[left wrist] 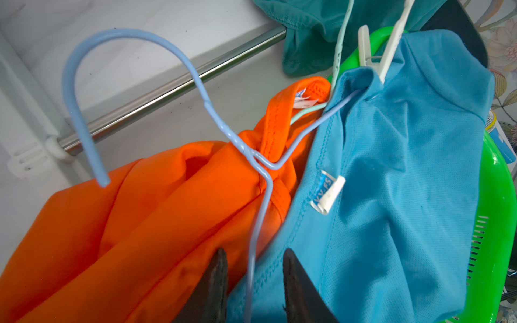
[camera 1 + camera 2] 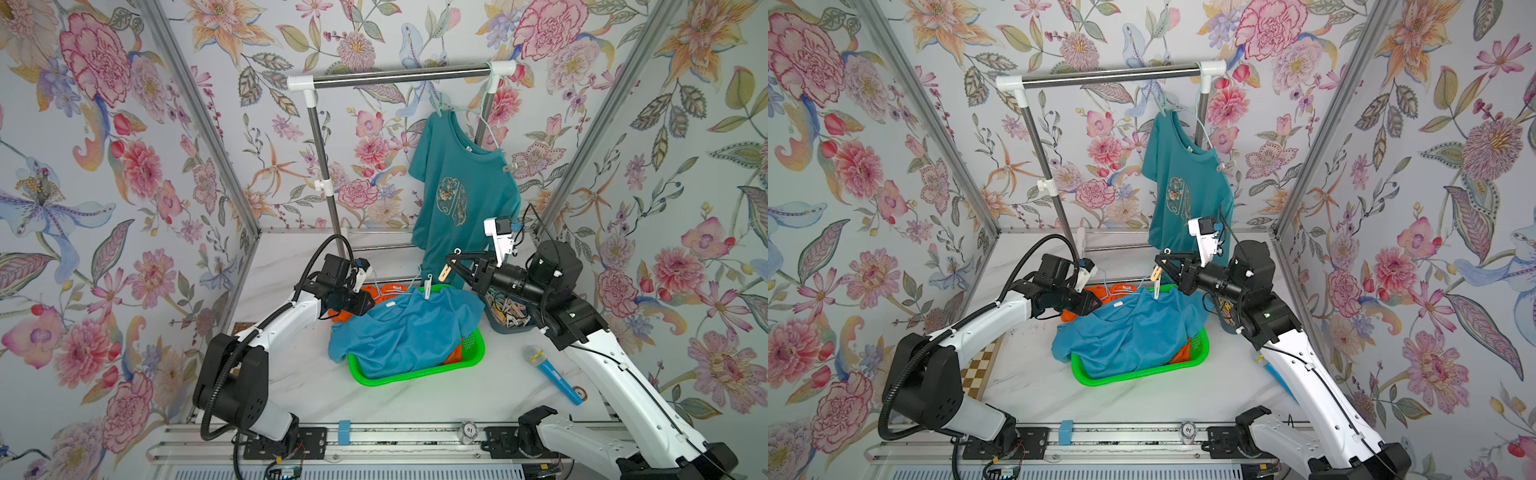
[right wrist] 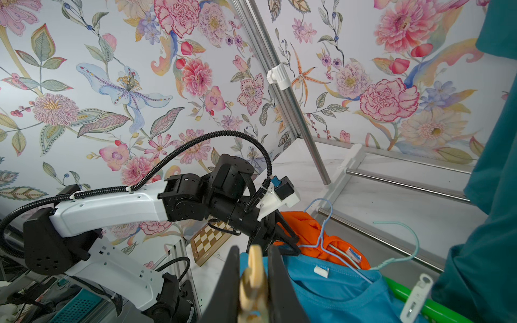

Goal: Use clothespins to secure the t-shirt on both sides of the hanger
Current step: Pick up the hanger from the basket.

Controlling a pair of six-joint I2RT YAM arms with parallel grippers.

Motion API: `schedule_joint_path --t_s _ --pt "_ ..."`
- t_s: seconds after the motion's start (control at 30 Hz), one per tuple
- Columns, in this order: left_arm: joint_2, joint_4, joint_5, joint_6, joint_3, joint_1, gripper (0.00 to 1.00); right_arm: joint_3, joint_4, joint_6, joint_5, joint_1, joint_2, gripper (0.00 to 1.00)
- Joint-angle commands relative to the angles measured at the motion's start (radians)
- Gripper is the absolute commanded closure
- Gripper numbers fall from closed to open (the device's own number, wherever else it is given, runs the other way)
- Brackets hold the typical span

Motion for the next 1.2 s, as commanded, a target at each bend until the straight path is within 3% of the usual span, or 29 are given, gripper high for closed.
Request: schedule_joint_path --t_s 0.0,0.1,0.2,0.3,0.5,0.73,1.1,1.17 --pt "0.062 -0.021 0.000 0.024 0.058 -0.006 0.67 -0.015 0.026 0.003 -0.020 -0.004 0.000 0.89" --pt "0.089 -0.029 -0.005 0.032 0.083 -0.014 0.73 -0.018 0.030 0.003 -0.022 -0.006 0.003 0.89" --pt "0.101 -0.041 -0.010 0.035 0.100 -0.019 0.87 -0.023 0.036 0.003 -0.024 -0.007 0.010 0.89" --pt "0.099 -0.053 -0.014 0.035 0.112 -0.024 0.91 -0.028 0.042 0.006 -0.029 -0.009 0.016 0.89" --pt "0.058 -0.104 -0.023 0.037 0.171 -0.043 0.93 -0.017 0.045 -0.011 -0.052 -0.004 0.033 0.89" --pt "-0.028 -0.168 -0.038 0.033 0.289 -0.073 0.92 0.106 -0.127 -0.215 0.029 0.119 0.068 0.89" --pt "-0.043 -0.317 -0.164 0.001 0.652 -0.123 0.95 0.205 -0.193 -0.294 0.096 0.217 0.027 0.88" --pt "-0.019 -0.353 -0.160 -0.020 0.750 -0.127 0.95 0.247 -0.224 -0.335 0.120 0.279 0.020 0.88"
